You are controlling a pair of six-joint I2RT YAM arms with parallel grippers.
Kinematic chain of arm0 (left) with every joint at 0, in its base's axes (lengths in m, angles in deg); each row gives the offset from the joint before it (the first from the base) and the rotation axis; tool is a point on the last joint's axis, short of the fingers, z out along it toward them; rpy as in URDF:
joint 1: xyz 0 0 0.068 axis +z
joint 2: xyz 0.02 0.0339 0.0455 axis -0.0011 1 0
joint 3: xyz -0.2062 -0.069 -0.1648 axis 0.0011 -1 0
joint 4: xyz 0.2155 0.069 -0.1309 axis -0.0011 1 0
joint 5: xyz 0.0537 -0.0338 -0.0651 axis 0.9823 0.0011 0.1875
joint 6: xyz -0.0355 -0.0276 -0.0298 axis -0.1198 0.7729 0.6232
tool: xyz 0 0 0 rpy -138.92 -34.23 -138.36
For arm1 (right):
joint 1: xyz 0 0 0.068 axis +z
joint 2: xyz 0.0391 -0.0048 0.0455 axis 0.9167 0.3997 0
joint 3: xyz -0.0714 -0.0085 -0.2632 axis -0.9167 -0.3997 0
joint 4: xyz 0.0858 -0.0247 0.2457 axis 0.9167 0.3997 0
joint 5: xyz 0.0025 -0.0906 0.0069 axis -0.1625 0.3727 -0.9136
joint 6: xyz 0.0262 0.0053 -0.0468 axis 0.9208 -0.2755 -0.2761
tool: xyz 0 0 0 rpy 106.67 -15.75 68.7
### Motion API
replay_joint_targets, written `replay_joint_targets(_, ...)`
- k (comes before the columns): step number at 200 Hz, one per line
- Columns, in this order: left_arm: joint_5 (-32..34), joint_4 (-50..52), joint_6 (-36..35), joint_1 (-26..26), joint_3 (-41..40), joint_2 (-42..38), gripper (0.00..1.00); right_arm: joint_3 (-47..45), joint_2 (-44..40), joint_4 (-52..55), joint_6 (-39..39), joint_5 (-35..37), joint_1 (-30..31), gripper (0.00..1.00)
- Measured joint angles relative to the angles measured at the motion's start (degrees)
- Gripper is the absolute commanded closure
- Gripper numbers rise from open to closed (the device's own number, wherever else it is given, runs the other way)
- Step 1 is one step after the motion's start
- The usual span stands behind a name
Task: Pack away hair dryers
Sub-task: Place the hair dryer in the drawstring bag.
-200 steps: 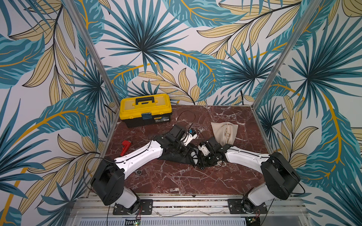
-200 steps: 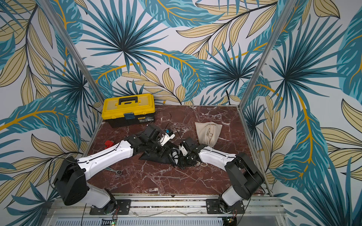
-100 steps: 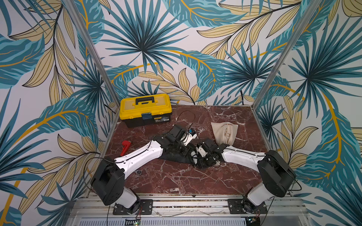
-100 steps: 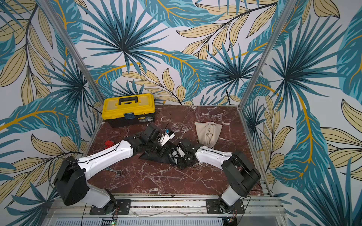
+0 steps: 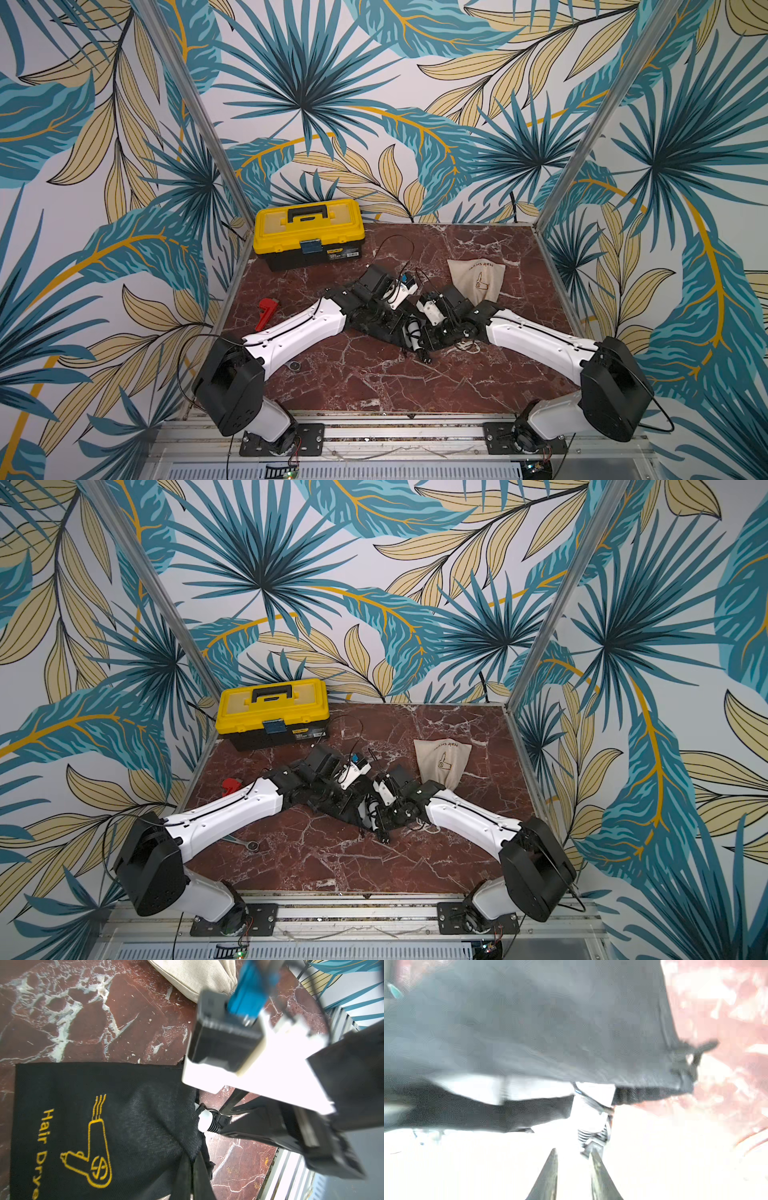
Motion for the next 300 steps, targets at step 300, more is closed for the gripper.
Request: replay_joint_targets(300,0.7,0.0,-0.5,-0.3,-0.4,0.2,0.95,-4.5,9.4,-11.8,3.9,-2.3,0.0,0.7)
